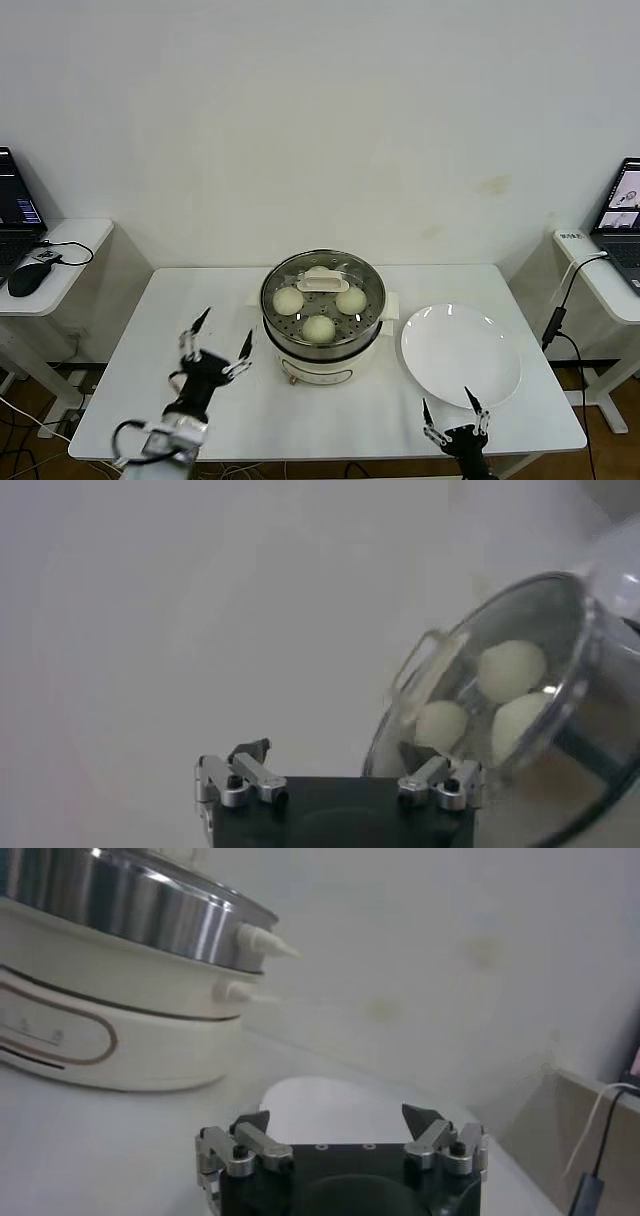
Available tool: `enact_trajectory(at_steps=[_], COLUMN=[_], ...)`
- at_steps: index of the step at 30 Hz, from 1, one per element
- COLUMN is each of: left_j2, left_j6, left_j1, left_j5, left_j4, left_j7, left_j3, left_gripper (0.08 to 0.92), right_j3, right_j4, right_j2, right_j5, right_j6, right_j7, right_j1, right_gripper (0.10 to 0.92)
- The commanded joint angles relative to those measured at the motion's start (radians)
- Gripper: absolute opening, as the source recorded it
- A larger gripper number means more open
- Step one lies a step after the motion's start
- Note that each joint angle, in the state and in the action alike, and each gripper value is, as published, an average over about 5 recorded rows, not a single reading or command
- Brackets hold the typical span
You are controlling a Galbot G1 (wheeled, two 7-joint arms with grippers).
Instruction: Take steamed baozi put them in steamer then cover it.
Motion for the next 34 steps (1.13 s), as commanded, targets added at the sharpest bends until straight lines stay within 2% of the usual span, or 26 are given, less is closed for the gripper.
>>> enact_trajectory(at_steps=[1, 9, 25, 34], left_j2=[-0.076, -0.079, -0.102, -0.083], left_j6=[-0.198, -0.199, -0.200, -0.195], left_j1=[0.296, 0.217, 0.283, 0.288], left_j5=[-0.555, -0.582, -0.507, -0.495], left_j4=[-0.001, 0.144, 0.116, 0.120], left_j7=[-0.129, -0.060, -0.042, -0.032], left_j3=[-0.185, -0.169, -0.166, -0.184], left_gripper=[0.823, 0.823, 0.823, 0.823], right_j3=[-0.043, -0.085, -0.123, -0.107], right_j4=[0.093, 0.093, 0.173, 0.151], right_j2=[-0.102, -0.099, -0.116, -0.109], right_j5=[0.131, 0.074, 0.160, 0.129], right_j6=[-0.026, -0.013, -0.103, -0.102], right_j7=[-0.023, -0.008, -0.039, -0.036], right_j1=[-0.081, -0.084, -0.096, -0.086], right_gripper=[0.823, 0.823, 0.823, 0.823])
